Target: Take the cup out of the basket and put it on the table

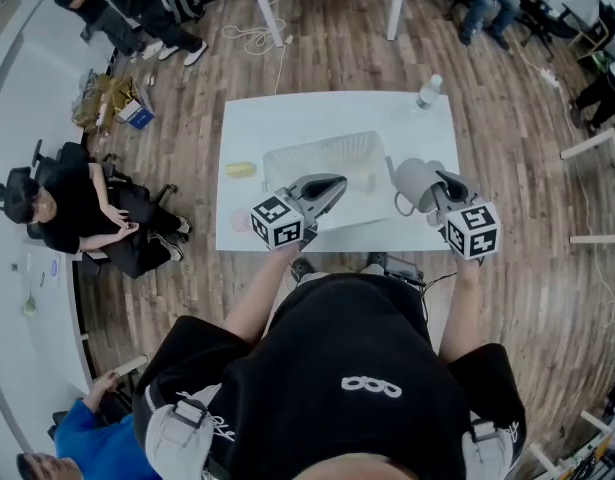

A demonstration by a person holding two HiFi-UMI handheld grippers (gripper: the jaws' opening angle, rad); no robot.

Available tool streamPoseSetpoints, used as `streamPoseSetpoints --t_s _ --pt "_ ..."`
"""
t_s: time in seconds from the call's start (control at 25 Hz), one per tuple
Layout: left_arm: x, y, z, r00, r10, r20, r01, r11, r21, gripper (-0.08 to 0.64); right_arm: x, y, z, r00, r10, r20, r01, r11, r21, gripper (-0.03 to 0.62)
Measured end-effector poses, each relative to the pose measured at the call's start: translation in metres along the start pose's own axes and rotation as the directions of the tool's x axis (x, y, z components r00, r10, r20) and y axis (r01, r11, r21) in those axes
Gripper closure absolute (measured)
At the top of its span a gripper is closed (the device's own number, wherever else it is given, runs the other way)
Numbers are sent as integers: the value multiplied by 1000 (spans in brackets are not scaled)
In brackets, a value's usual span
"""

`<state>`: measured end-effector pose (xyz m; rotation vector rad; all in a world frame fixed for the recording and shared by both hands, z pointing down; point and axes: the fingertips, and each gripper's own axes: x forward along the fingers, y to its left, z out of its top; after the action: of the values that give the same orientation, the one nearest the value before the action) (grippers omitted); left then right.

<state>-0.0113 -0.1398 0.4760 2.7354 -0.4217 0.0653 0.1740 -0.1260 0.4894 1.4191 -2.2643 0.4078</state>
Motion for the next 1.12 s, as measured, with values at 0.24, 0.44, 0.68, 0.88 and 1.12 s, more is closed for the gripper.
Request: streamPoseSetpoints --t_s 0.24,0.44,0.68,0.88,1.12 --pt "23 -10 -3 999 -51 -19 51 999 3 552 -22 -22 -19 998 -56 -13 56 998 40 548" --pt "40 -21 -8 995 -90 -36 90 996 2 552 -40 -34 -39 995 -94 -41 97 993 69 548" --pt "57 -31 -12 993 -107 -49 107 994 -1 552 -51 -51 -59 990 -107 -89 113 991 65 548" --pt "67 -37 -17 993 -100 -55 99 995 -13 552 -38 -59 -105 970 -63 -236 71 997 27 548" --pt "71 -36 -23 996 -63 -59 61 998 -22 552 15 -66 -170 904 5 -427 -22 999 -34 548"
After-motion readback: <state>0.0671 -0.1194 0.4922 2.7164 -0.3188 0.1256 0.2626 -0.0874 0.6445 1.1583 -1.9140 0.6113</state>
